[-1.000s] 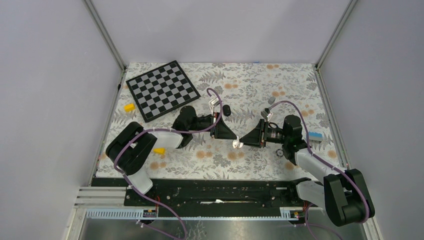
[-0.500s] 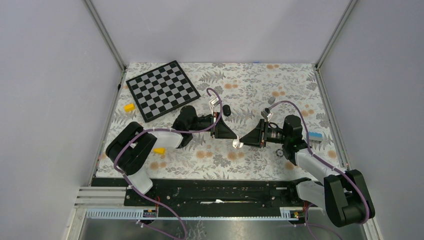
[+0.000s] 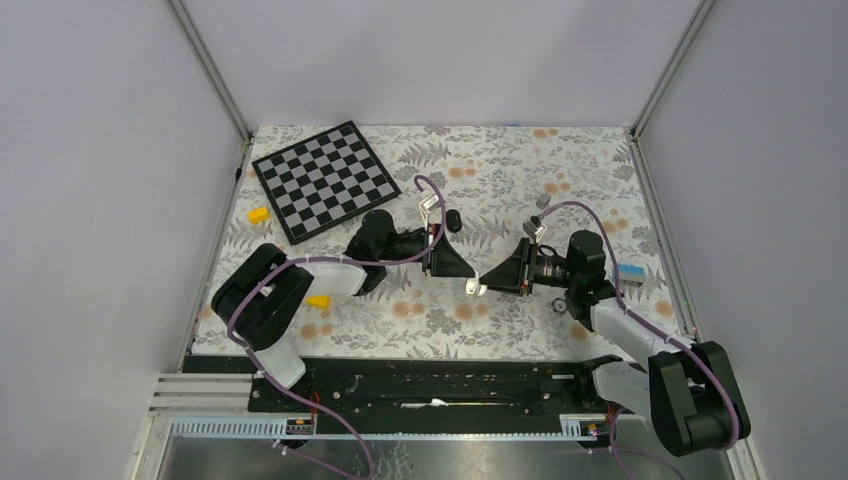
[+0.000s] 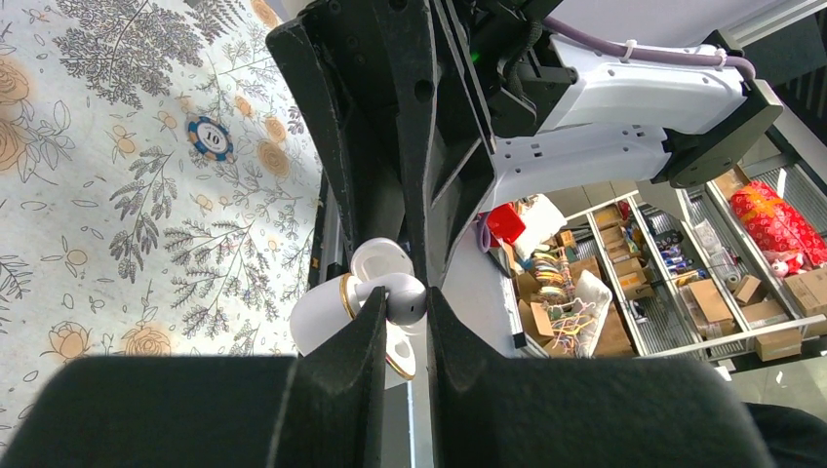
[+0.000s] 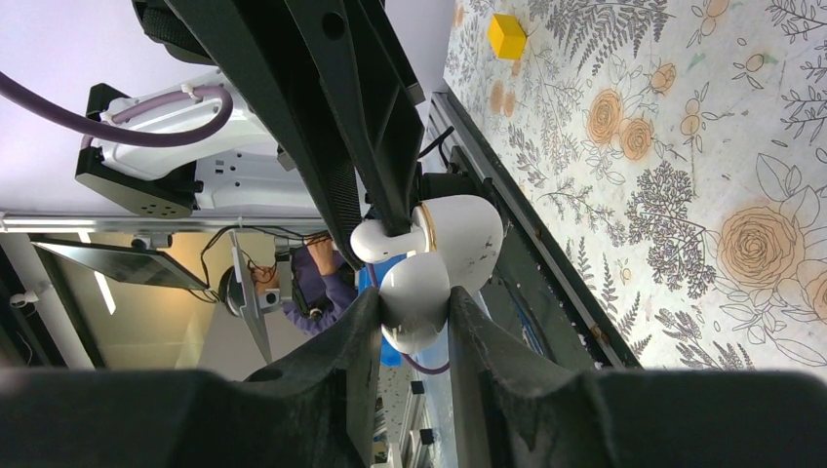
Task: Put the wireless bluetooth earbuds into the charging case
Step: Place the earbud in the charging case, then pick up the earbud from the center of the board.
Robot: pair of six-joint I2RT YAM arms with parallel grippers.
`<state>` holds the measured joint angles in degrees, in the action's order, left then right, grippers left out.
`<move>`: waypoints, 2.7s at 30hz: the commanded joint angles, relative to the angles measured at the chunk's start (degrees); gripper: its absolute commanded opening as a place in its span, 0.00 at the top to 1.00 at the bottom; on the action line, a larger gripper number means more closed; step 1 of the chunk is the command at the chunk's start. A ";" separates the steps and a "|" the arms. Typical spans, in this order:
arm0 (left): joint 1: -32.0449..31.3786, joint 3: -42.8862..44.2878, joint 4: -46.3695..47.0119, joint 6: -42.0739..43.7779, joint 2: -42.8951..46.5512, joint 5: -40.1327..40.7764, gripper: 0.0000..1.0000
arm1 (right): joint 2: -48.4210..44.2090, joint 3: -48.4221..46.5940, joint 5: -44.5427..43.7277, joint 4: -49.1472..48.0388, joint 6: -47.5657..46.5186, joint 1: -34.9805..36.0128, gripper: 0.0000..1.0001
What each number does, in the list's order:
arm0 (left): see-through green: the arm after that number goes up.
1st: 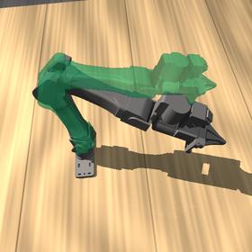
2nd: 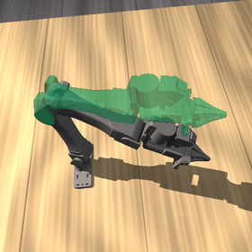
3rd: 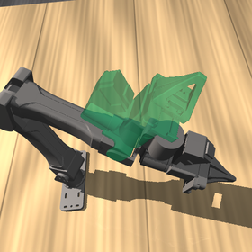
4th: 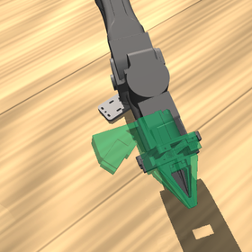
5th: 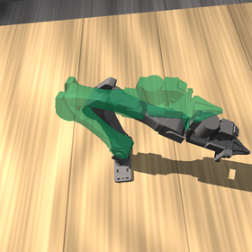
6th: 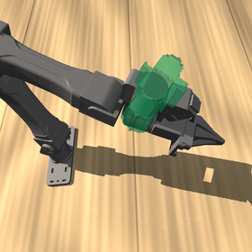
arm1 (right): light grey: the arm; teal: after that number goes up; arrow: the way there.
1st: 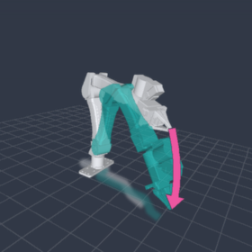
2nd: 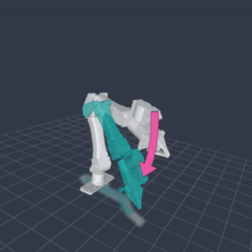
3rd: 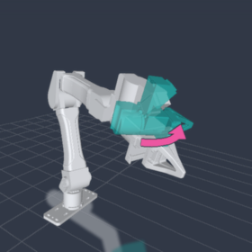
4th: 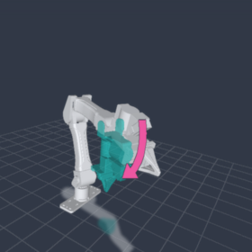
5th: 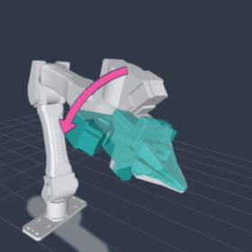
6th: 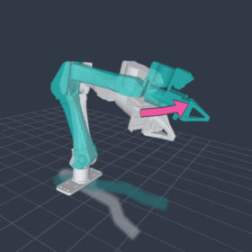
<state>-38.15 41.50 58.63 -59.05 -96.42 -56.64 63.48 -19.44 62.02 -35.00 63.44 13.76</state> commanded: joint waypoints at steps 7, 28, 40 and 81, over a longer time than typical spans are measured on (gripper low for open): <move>-0.07 2.73 -7.91 8.13 2.59 2.84 1.00 | -1.56 -0.27 1.70 -1.01 0.76 -0.09 1.00; -0.25 7.32 -29.34 19.56 6.25 5.98 0.77 | -3.19 -0.61 2.05 -0.84 1.51 -0.11 1.00; -0.34 10.36 -37.53 24.25 8.19 8.62 0.58 | -3.30 0.09 2.40 -0.83 1.16 -0.14 1.00; -3.05 31.70 -74.40 39.83 -8.74 59.20 0.53 | -8.24 -5.49 -9.37 41.48 -29.22 -0.15 1.00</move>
<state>-41.01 67.53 -14.13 -22.96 -102.52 -5.19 56.38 -22.68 53.10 3.81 35.99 13.50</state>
